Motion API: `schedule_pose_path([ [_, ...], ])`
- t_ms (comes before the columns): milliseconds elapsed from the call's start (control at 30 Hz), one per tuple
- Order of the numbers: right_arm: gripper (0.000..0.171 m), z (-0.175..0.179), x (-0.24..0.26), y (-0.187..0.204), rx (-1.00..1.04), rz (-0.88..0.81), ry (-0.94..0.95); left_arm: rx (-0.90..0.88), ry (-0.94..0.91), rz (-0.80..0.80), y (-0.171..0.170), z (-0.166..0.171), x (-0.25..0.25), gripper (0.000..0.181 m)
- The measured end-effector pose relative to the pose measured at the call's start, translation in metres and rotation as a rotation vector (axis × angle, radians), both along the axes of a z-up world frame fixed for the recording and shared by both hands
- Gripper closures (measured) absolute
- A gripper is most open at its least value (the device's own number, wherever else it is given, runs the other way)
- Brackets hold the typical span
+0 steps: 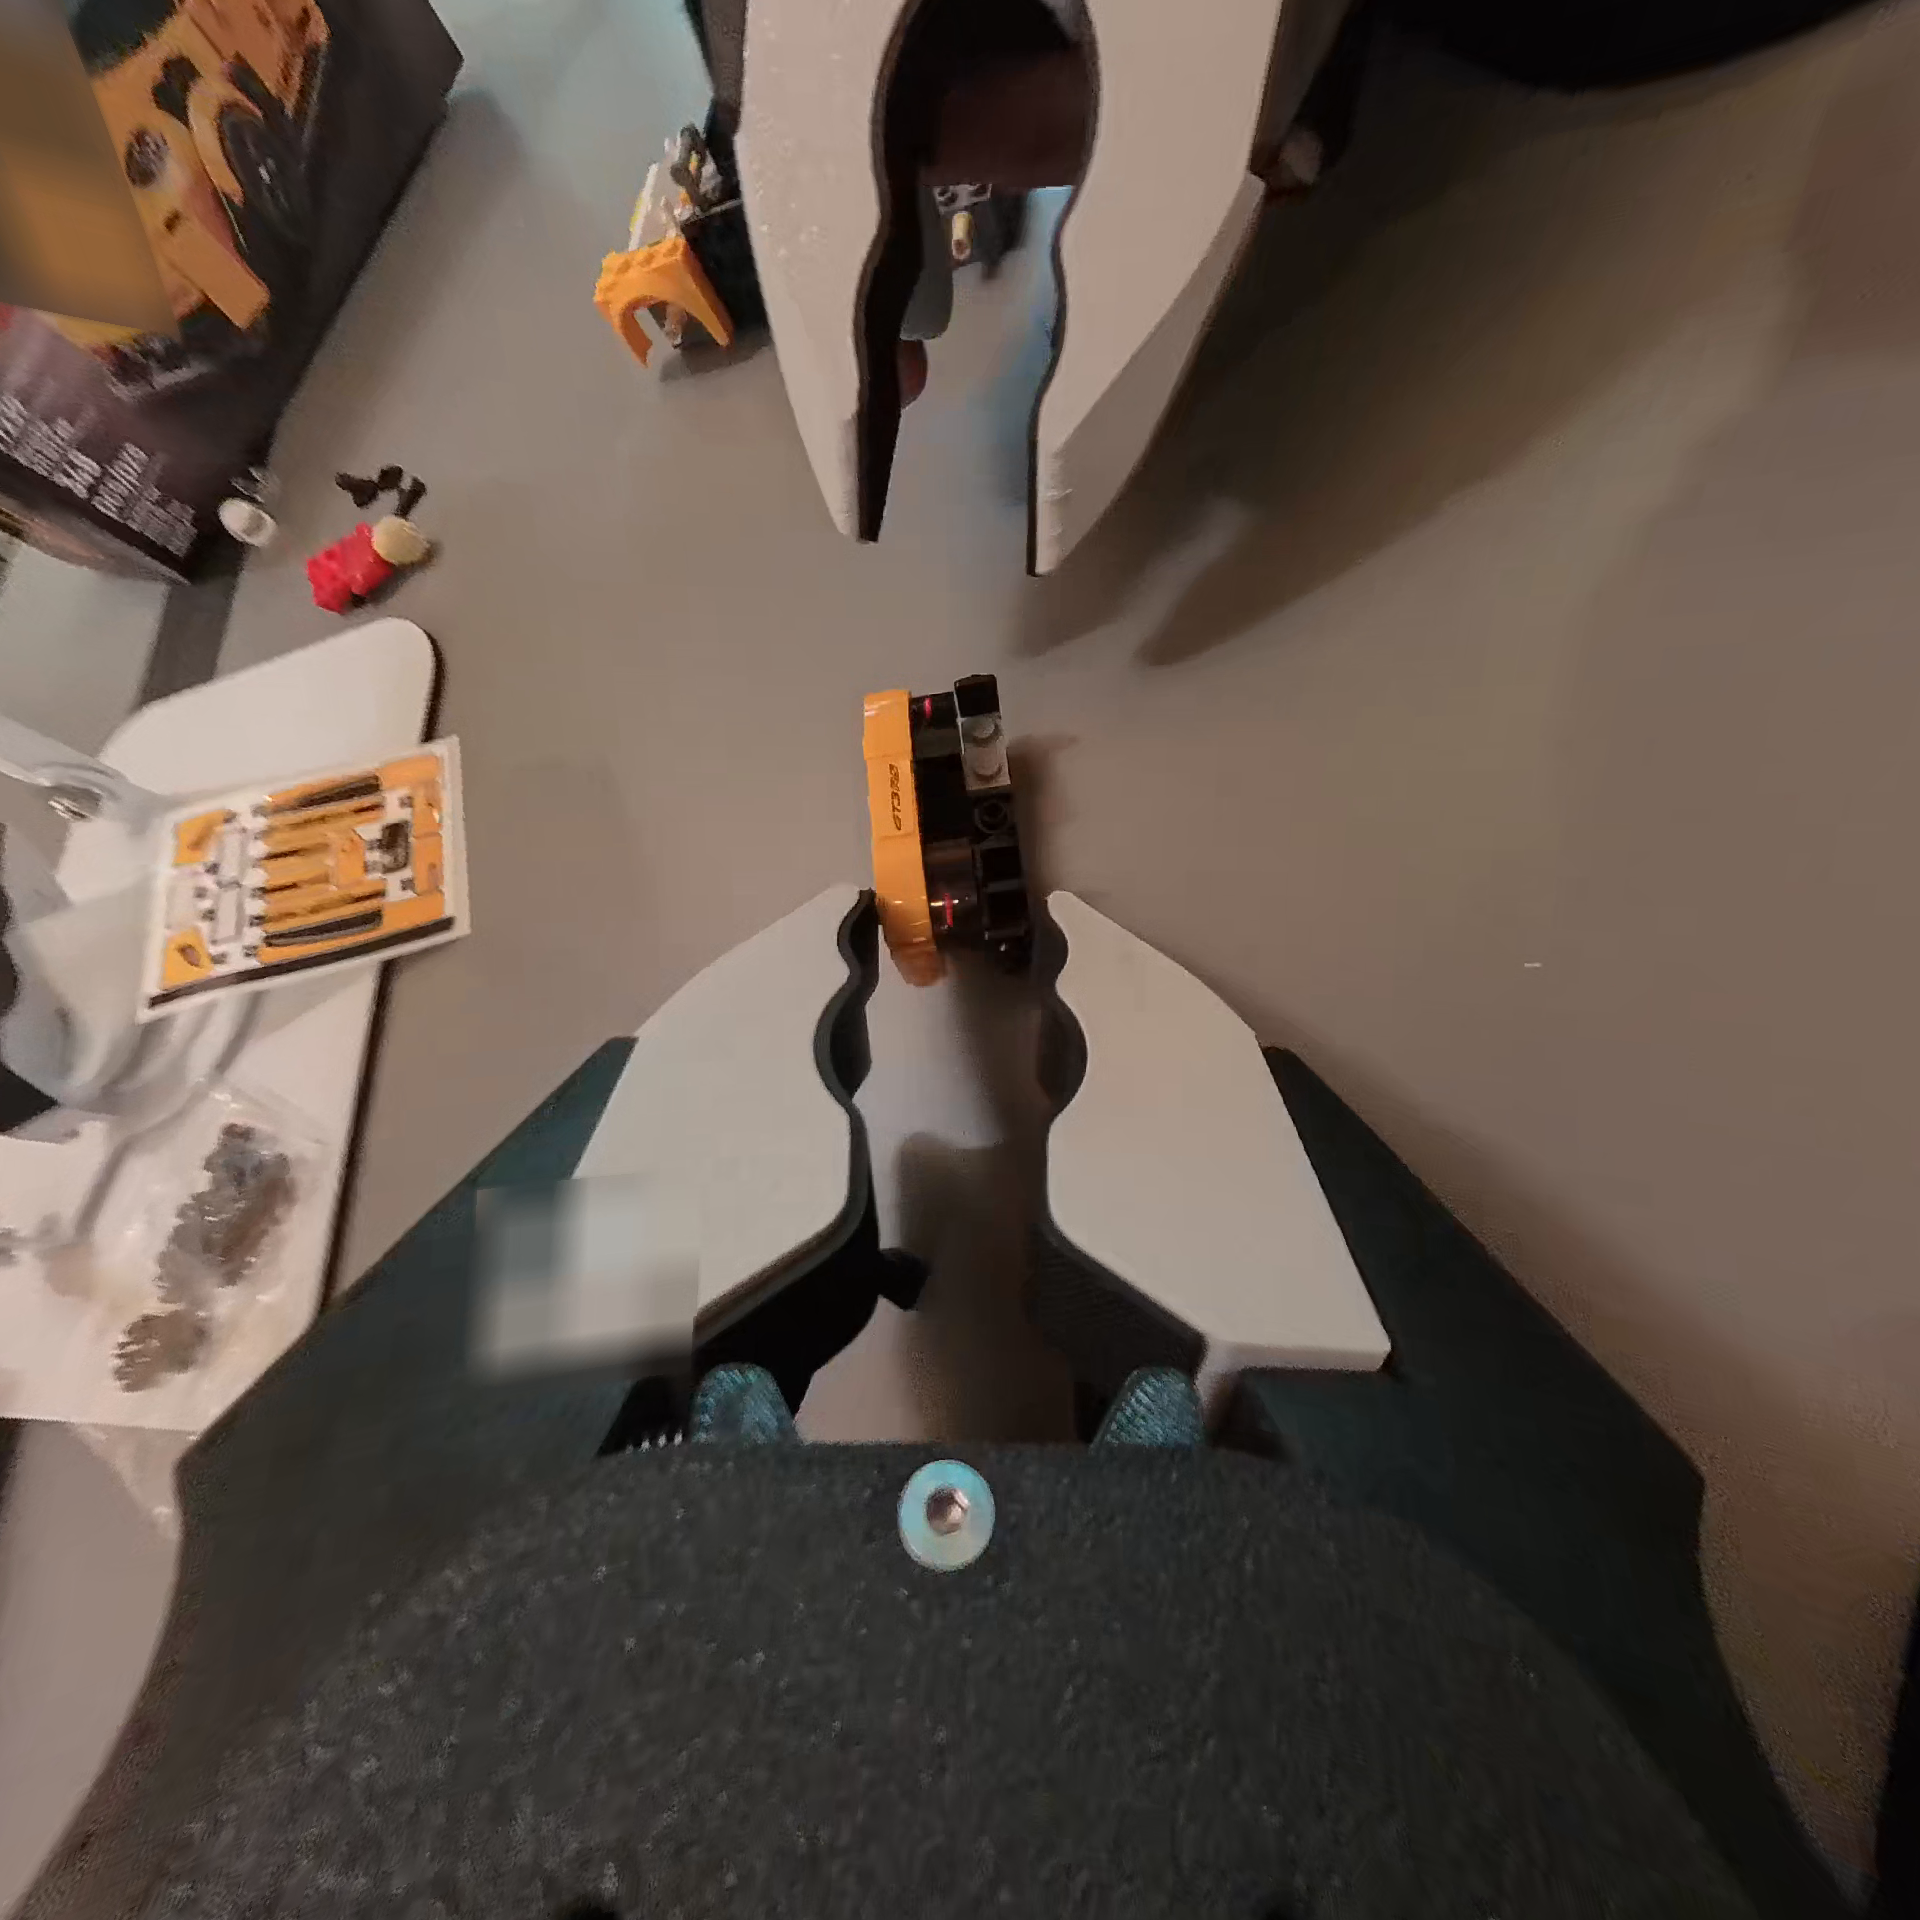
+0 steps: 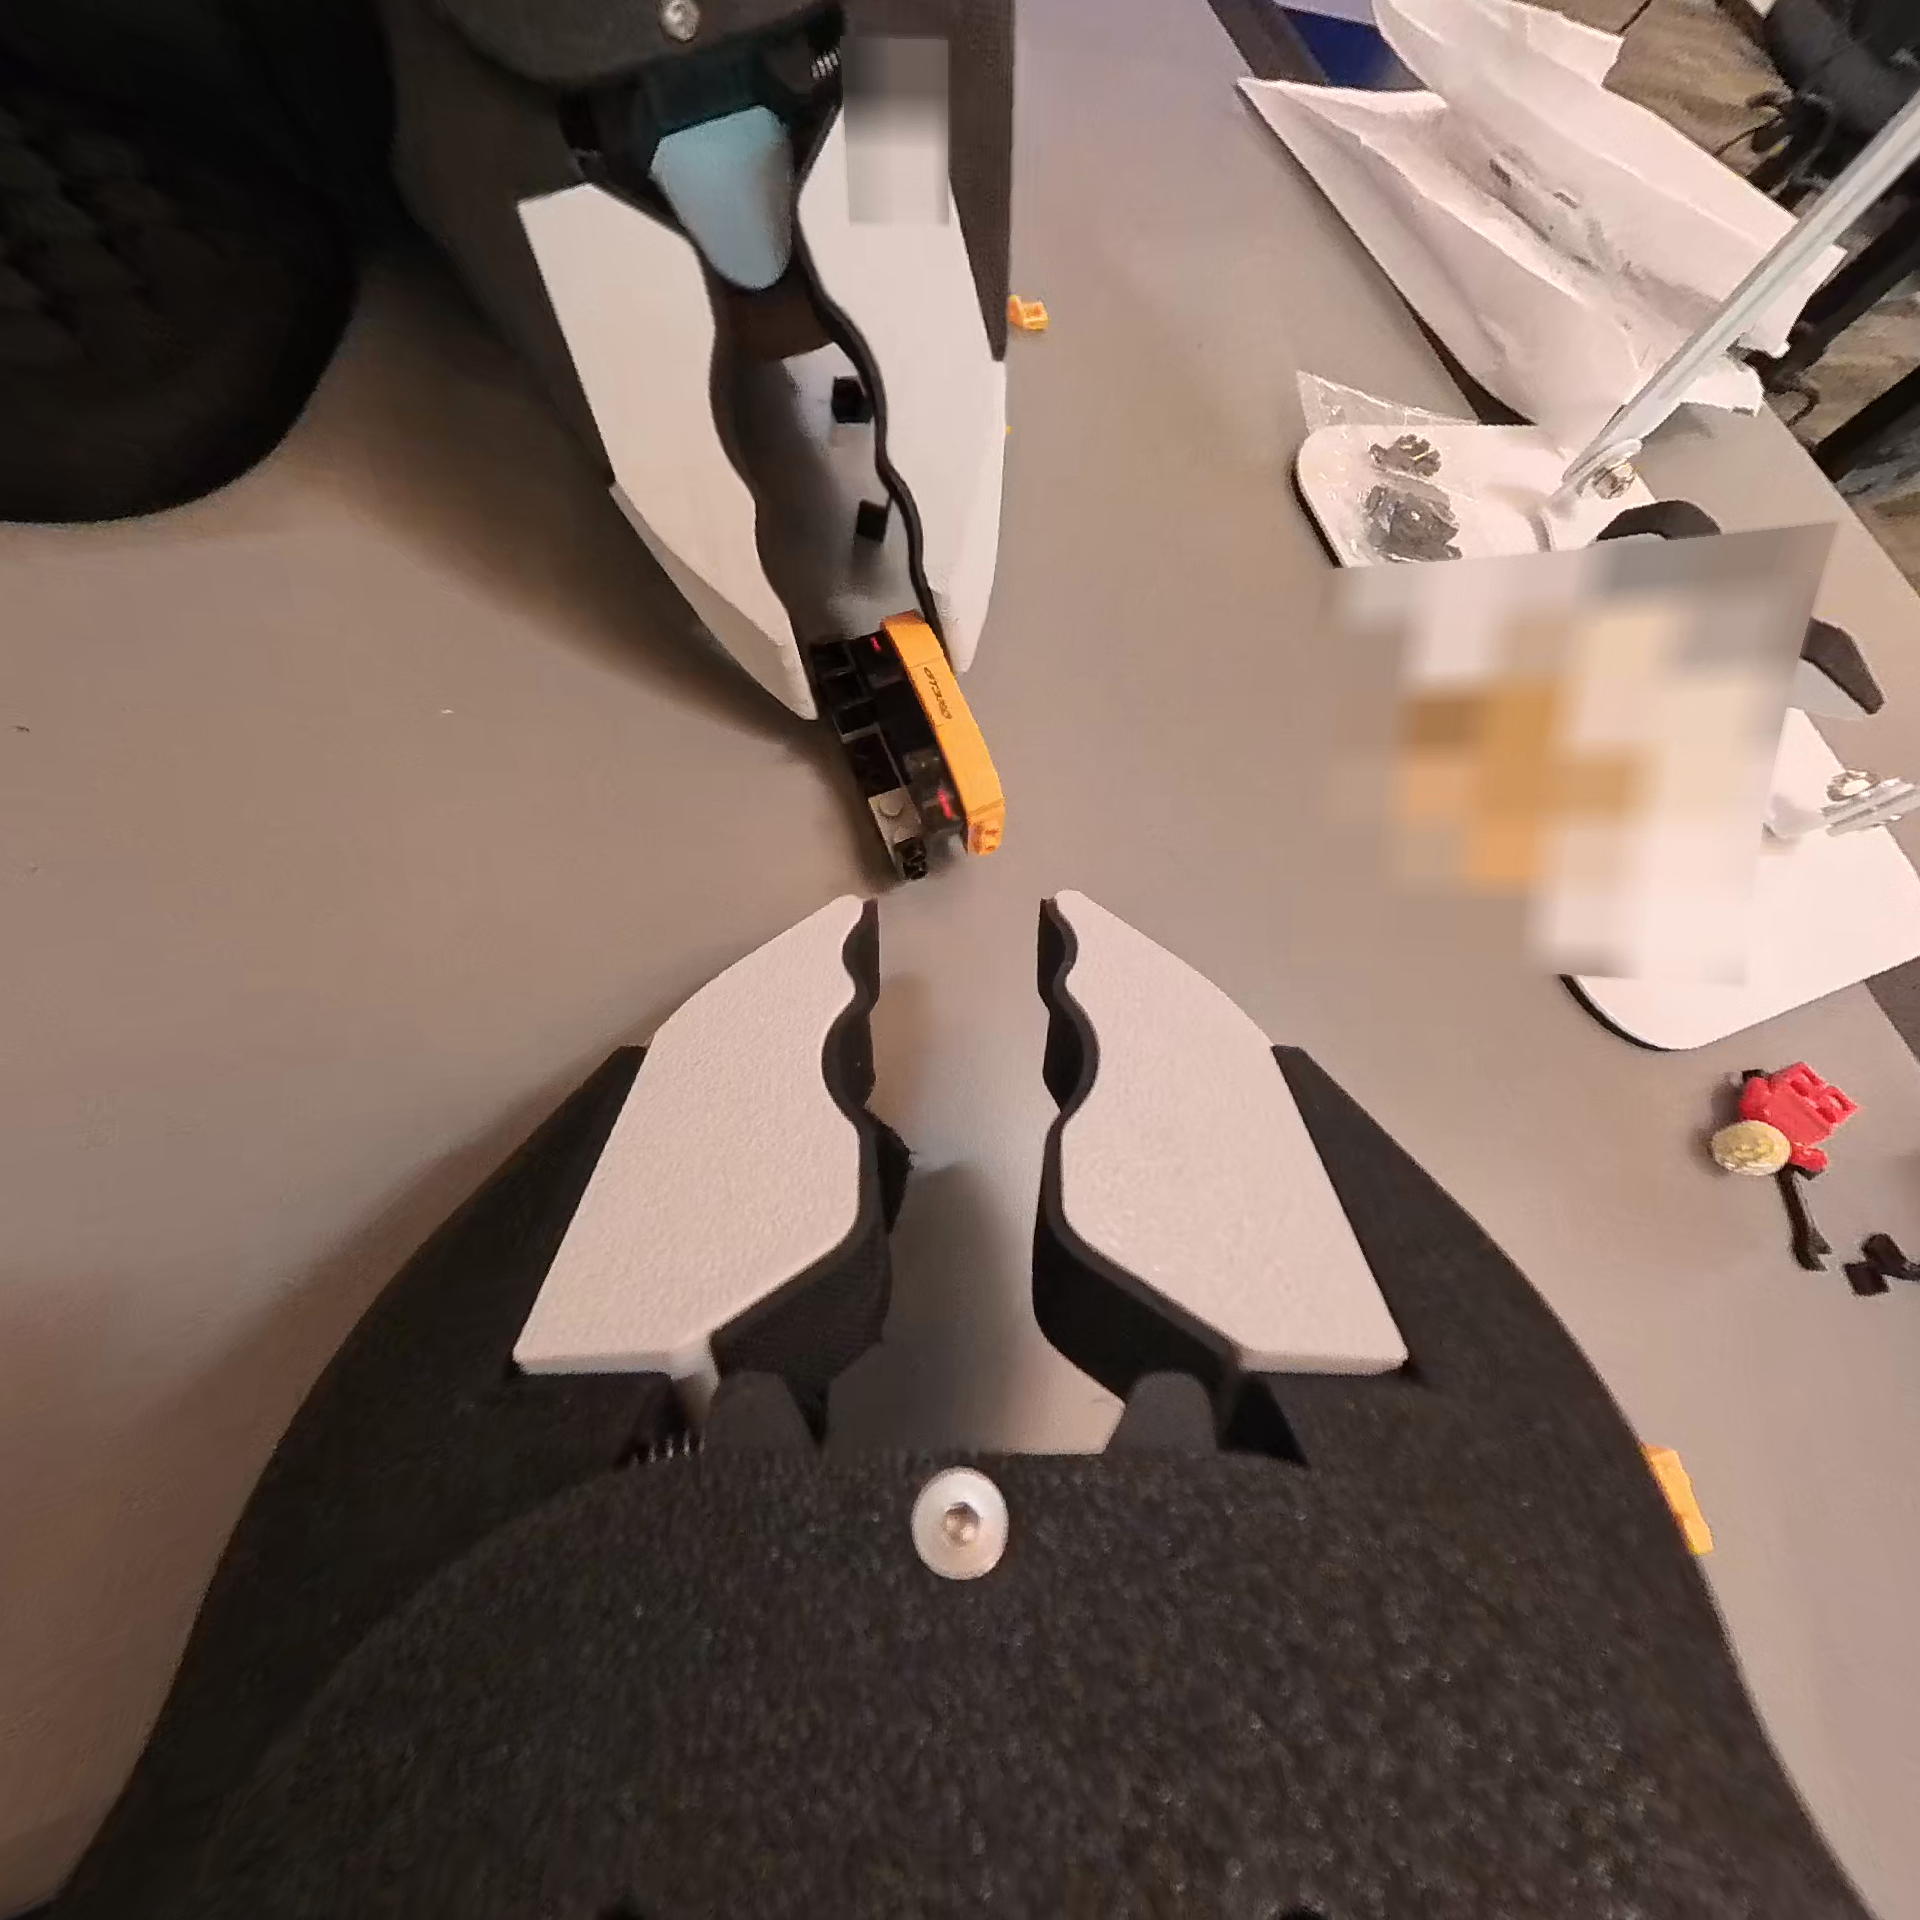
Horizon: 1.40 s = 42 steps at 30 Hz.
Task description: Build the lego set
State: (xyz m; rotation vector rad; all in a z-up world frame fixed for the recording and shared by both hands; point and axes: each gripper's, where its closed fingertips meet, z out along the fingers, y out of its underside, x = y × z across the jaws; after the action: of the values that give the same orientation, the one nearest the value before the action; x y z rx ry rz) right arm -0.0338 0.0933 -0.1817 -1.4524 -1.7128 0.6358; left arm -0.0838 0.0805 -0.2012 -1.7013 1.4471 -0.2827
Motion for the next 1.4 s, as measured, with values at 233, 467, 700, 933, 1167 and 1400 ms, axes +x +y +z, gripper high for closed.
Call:
schedule_pose_path([
  [233,0.143,-0.004,0.003,0.004,-0.015,-0.010,-0.010,0.035,0.017,-0.005,0.001,0.000,0.001,0.154],
  [467,0.143,-0.005,0.003,0.003,-0.052,-0.021,-0.014,-0.278,-0.188,0.046,-0.005,0.005,0.002,0.153],
  [700,0.143,-0.002,0.004,0.006,-0.053,-0.035,-0.002,-0.261,-0.123,0.178,0.003,0.026,-0.048,0.154],
  [933,0.145,0.000,0.005,0.008,-0.046,-0.042,0.004,-0.308,0.074,0.236,-0.003,-0.007,-0.066,0.157],
  [1167,0.146,0.004,0.004,0.008,-0.051,-0.053,0.025,-0.253,0.072,0.236,-0.001,0.000,-0.060,0.171],
  [1400,0.151,0.034,-0.015,-0.014,-0.177,-0.037,0.168,0.012,0.022,0.133,-0.007,0.048,-0.008,0.171],
])
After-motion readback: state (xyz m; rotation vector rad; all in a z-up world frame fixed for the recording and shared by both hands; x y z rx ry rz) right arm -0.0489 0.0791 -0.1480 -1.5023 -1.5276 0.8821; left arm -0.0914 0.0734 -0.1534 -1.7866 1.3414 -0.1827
